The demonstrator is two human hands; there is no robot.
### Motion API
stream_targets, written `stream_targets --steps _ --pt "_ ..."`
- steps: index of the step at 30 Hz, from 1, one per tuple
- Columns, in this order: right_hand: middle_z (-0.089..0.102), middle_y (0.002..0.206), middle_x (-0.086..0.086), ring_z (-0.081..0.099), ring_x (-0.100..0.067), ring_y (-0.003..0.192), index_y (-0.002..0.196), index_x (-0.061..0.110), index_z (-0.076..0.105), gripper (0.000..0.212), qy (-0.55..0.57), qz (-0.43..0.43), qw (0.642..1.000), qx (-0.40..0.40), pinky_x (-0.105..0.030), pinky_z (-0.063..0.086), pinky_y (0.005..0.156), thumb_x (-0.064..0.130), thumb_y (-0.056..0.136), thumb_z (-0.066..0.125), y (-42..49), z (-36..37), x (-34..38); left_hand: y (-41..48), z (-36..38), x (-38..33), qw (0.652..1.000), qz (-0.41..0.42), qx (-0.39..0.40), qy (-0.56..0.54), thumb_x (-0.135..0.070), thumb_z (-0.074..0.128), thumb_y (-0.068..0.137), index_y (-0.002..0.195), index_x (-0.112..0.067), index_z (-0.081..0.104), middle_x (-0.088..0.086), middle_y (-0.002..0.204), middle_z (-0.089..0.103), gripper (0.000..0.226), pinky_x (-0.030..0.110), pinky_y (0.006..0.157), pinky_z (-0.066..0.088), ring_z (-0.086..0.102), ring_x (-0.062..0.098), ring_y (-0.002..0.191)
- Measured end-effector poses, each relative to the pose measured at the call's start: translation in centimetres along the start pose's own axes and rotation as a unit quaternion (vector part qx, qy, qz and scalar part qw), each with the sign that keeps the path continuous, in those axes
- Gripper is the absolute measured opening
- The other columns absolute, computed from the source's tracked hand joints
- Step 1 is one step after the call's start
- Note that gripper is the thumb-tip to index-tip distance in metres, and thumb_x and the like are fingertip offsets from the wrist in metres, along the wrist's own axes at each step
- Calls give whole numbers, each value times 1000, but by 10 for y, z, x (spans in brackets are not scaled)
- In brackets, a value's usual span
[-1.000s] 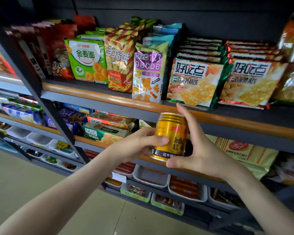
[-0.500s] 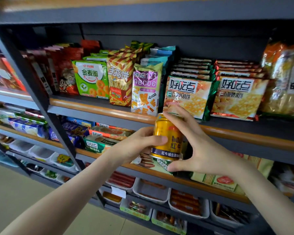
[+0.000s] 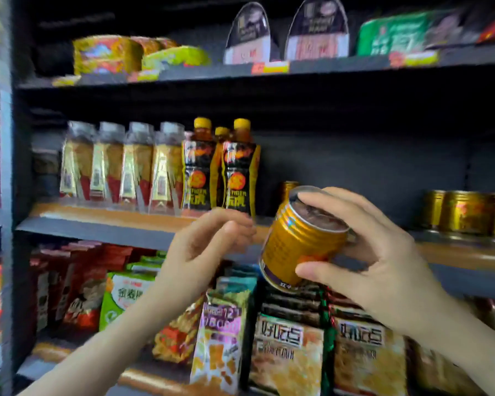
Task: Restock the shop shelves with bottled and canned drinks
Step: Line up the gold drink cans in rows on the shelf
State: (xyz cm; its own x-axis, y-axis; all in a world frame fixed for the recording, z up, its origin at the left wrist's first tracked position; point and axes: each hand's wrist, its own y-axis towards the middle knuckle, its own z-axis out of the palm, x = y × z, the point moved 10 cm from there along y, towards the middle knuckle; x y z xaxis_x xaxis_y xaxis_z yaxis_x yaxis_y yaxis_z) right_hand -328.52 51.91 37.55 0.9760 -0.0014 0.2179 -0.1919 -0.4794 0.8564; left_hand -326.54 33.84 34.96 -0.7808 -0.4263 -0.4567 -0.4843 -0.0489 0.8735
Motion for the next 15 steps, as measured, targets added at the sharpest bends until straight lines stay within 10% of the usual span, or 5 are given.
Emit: stream_targets --steps 3,8,15 --pt "51 126 30 54 -4 119 120 55 55 65 22 46 999 -20 -27 53 92 49 62 84 36 -20 -16 26 -11 -31 935 177 -26 307 -36 48 95 108 -22 64 -11 105 64 25 21 83 48 60 5 100" --pt "68 110 12 64 -6 103 109 47 64 51 21 182 983 -3 -37 53 94 34 63 84 84 -22 -77 72 -3 -4 817 214 22 535 -41 46 92 129 -11 59 13 137 51 49 40 104 38 47 30 125" --pt "62 112 5 58 -12 100 121 31 56 53 -125 327 932 90 -27 51 79 28 74 82 110 7 -176 91 -26 24 843 187 27 504 -58 41 91 145 -21 41 8 156 22 65 45 115 18 22 27 143"
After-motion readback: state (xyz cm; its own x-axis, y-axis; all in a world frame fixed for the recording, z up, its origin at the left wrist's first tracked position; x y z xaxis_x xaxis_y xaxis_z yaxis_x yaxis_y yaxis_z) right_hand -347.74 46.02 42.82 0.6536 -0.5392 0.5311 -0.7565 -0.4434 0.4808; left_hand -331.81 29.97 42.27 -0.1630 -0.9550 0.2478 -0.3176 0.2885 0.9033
